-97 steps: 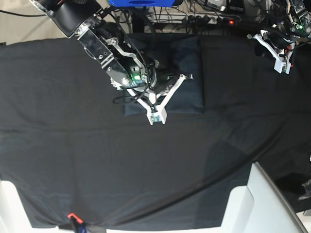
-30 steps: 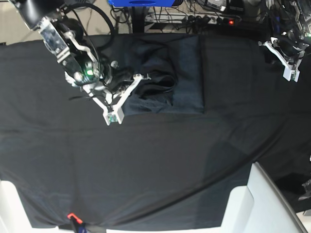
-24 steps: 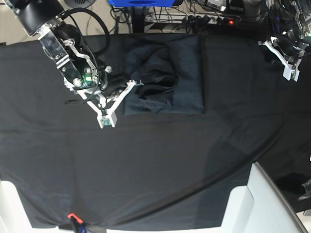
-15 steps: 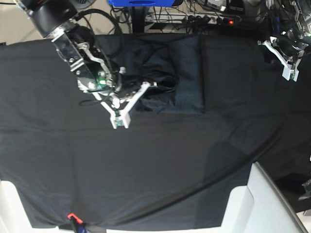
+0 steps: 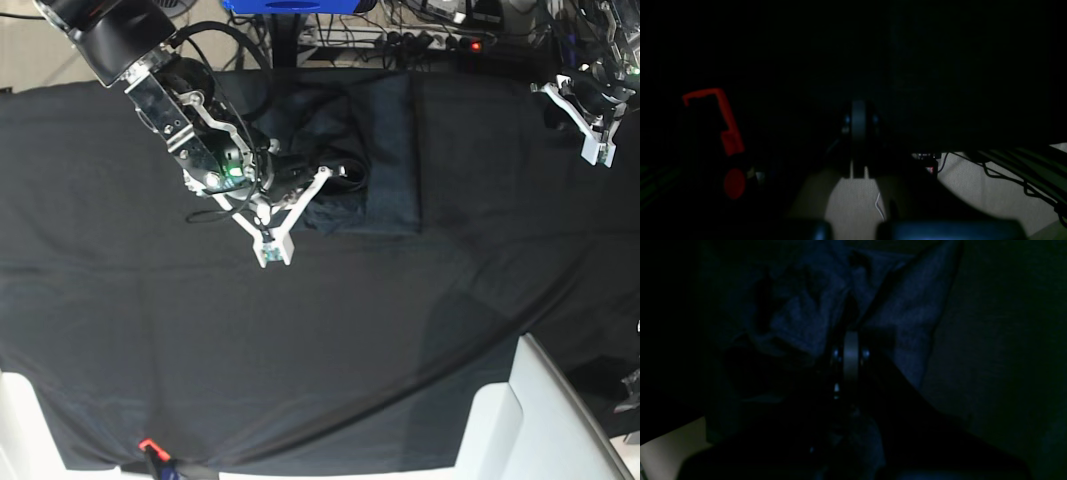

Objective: Fold the T-shirt properly
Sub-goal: 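Grasp the hem end with the right gripper and fold it toward the collar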

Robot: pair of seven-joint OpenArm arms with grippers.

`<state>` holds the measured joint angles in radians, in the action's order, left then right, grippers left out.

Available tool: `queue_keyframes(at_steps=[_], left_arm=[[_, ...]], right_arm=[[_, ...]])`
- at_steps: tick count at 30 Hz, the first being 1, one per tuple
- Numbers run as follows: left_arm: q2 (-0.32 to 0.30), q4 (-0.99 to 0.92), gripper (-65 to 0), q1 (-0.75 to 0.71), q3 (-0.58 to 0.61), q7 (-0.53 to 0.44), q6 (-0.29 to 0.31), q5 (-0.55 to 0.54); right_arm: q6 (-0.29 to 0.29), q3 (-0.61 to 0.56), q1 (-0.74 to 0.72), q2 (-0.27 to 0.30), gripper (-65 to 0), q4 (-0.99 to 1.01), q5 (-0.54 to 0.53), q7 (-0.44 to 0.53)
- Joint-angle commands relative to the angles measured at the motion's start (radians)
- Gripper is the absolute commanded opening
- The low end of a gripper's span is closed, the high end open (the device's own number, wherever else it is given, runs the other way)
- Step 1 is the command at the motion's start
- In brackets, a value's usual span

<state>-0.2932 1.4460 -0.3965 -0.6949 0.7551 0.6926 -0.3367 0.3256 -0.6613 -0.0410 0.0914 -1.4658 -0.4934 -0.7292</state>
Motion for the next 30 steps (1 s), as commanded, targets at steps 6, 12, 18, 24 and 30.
queue_keyframes(at_steps=[6, 12, 18, 24, 30], left_arm=[[-0.019, 0.014, -65.0, 0.001, -0.009, -0.012, 0.006, -0.008], [-0.019, 0.014, -65.0, 0.000, -0.009, -0.012, 0.006, -0.008], [-0.019, 0.014, -65.0, -0.002, -0.009, -0.012, 0.006, -0.008], [-0.016, 0.014, -65.0, -0.002, -0.009, -0.012, 0.006, -0.008], [-0.016, 0.014, -65.0, -0.005, -0.009, -0.012, 0.006, -0.008]], right_arm=[[-0.003, -0.007, -0.023, -0.038, -64.8, 0.018, -0.004, 0.015], [-0.003, -0.059, -0.076, -0.068, -64.8, 0.093, -0.004, 0.018], [-0.003, -0.105, -0.104, -0.118, -64.8, 0.096, -0.004, 0.016], [-0.003, -0.205, -0.153, -0.175, -64.8, 0.121, -0.004, 0.016], [0.002, -0.202, -0.158, -0.117, -64.8, -0.005, -0.004, -0.045]])
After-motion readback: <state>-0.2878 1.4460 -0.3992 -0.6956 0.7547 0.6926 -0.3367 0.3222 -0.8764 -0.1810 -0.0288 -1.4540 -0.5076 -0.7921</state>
